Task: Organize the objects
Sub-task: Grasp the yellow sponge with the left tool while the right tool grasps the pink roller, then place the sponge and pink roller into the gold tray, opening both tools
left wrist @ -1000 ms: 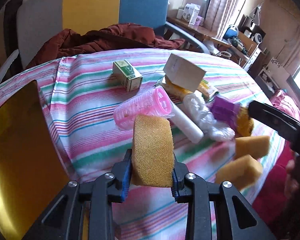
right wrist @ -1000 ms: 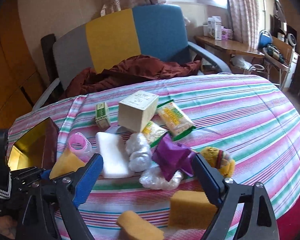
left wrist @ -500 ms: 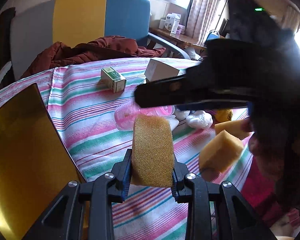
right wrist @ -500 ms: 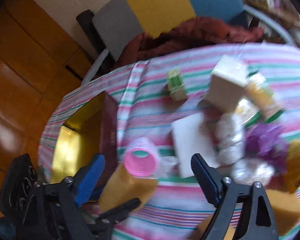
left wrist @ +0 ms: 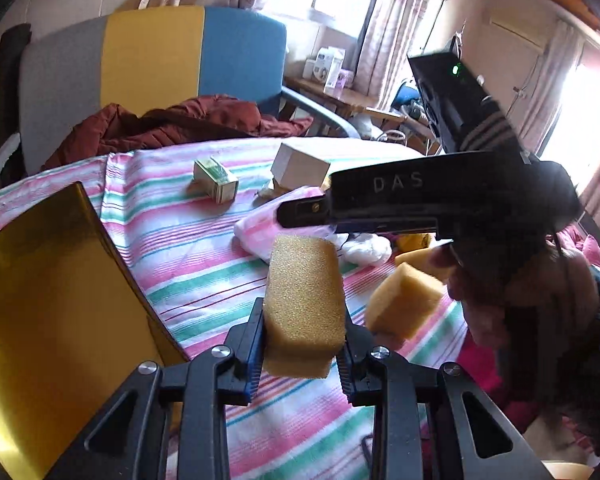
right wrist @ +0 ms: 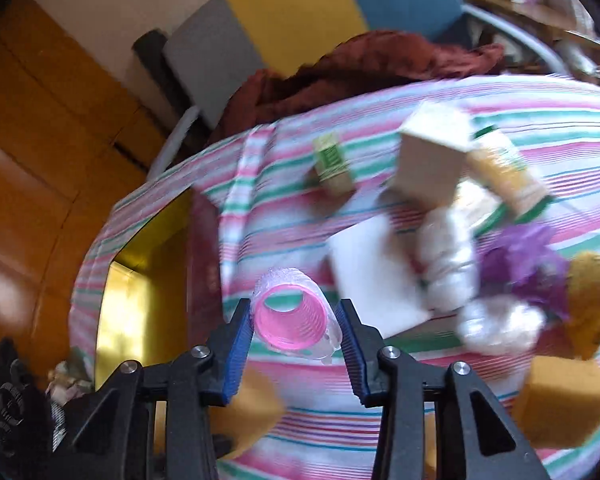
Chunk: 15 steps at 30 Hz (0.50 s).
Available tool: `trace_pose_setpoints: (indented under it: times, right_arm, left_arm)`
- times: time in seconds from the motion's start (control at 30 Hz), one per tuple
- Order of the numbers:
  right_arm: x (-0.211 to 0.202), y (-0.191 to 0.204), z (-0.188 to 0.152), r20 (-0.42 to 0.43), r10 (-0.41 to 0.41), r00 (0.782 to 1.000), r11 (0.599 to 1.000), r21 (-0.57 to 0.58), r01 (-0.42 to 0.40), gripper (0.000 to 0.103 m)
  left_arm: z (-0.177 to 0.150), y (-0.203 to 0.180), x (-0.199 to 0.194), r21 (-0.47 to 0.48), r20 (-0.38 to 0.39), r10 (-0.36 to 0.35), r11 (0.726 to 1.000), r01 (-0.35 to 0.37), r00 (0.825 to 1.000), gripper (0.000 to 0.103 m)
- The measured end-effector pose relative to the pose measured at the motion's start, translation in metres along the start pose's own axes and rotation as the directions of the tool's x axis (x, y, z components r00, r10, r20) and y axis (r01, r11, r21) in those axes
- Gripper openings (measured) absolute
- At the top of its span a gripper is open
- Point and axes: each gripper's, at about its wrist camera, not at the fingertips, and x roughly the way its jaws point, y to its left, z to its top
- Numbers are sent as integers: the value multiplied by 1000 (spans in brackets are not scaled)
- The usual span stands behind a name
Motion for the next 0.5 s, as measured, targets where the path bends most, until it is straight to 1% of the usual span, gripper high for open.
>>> trace_pose_setpoints:
  times: [0.07, 0.17, 0.3, 0.37, 0.43, 0.5]
  right_arm:
    - [-9, 1, 1, 21, -10, 1000, 1000, -7, 10, 42]
    - [-21, 12, 1, 44, 5, 999, 1000, -31, -3, 42]
    - [-16, 49, -1, 33, 67, 997, 994, -93, -63, 42]
    - [-11, 69, -4, 17, 95, 995, 988, -124, -92, 42]
    - [0, 93, -9, -13, 128, 992, 979, -155, -129, 42]
    - [12, 117, -14, -48, 156, 987, 969, -187, -162, 42]
  left_arm:
    - [1, 5, -14, -25, 23, 1, 1000, 0, 1000, 31]
    - [1, 20, -44, -58, 71, 41, 998, -37, 997, 31]
    - [-8, 56, -87, -144, 119, 158, 979, -141, 980, 32]
    - [-18, 77, -107, -197, 122, 228, 960, -201, 966, 32]
    - [-33, 97, -126, -239, 107, 301, 933, -269, 948, 33]
    - [-46, 114, -135, -267, 71, 366, 903, -336, 928, 33]
